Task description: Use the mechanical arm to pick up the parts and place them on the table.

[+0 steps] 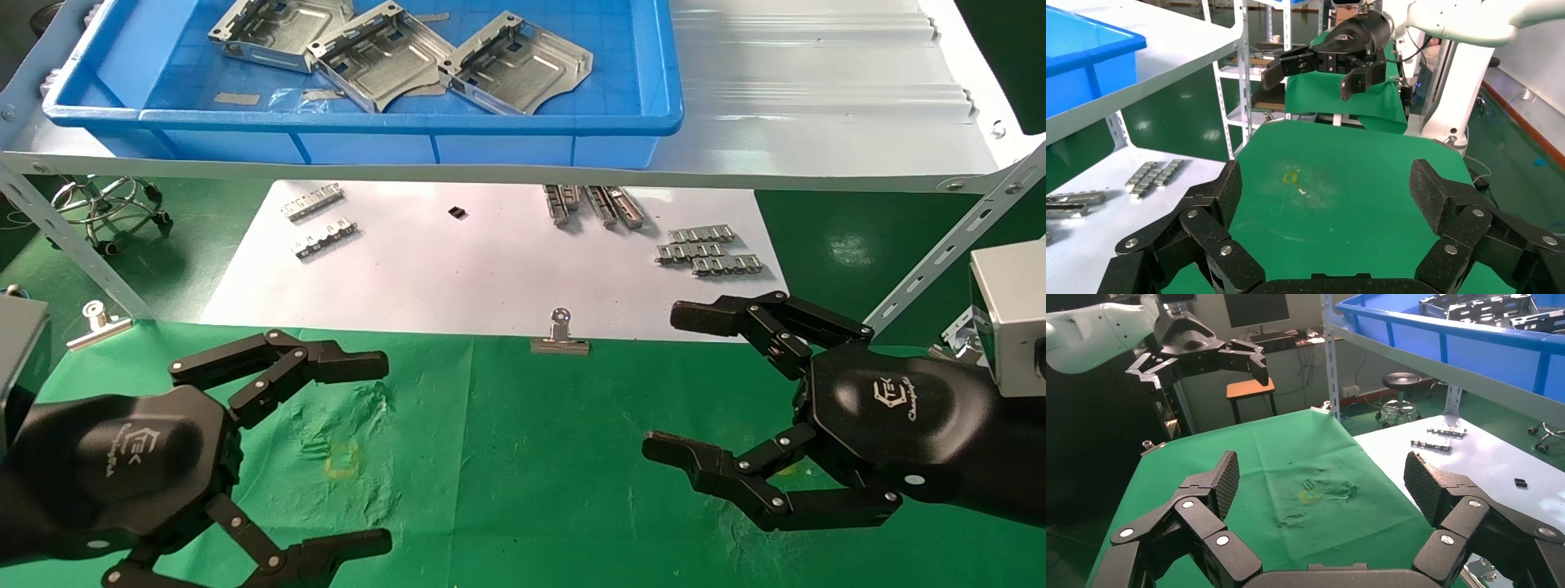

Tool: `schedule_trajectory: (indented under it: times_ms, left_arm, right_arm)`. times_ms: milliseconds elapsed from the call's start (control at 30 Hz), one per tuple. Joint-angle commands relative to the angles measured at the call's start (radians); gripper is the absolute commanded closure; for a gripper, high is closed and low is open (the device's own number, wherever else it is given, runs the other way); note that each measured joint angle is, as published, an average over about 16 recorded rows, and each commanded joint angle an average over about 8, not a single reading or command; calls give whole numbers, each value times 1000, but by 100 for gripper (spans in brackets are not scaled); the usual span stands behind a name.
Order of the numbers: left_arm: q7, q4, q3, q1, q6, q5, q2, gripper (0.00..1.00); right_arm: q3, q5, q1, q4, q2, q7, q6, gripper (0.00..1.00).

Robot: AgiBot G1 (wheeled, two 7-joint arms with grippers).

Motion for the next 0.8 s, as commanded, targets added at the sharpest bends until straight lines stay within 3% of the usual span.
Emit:
schedule_trajectory:
  times_ms: [33, 433, 500, 700, 733, 800]
  left_arm:
    - [0, 0, 0, 0, 0, 0, 0, 0]
    - [0, 0, 0, 0, 0, 0, 0, 0]
    - [0, 0, 0, 0, 0, 0, 0, 0]
    - [0, 1, 0, 0, -1, 0, 1, 0]
    - [1, 1, 0, 0, -3, 1, 2, 0]
    - [2, 5, -1, -1, -11, 2, 7, 0]
  right_arm:
    - [0, 0, 0, 0, 0, 0, 0, 0]
    - [0, 0, 0, 0, 0, 0, 0, 2]
    - [0, 0, 0, 0, 0, 0, 0, 20]
    - [0, 0, 0, 0, 0, 0, 0, 93]
    - [0, 0, 0, 0, 0, 0, 0, 99]
    - [0, 0, 0, 0, 0, 0, 0, 100]
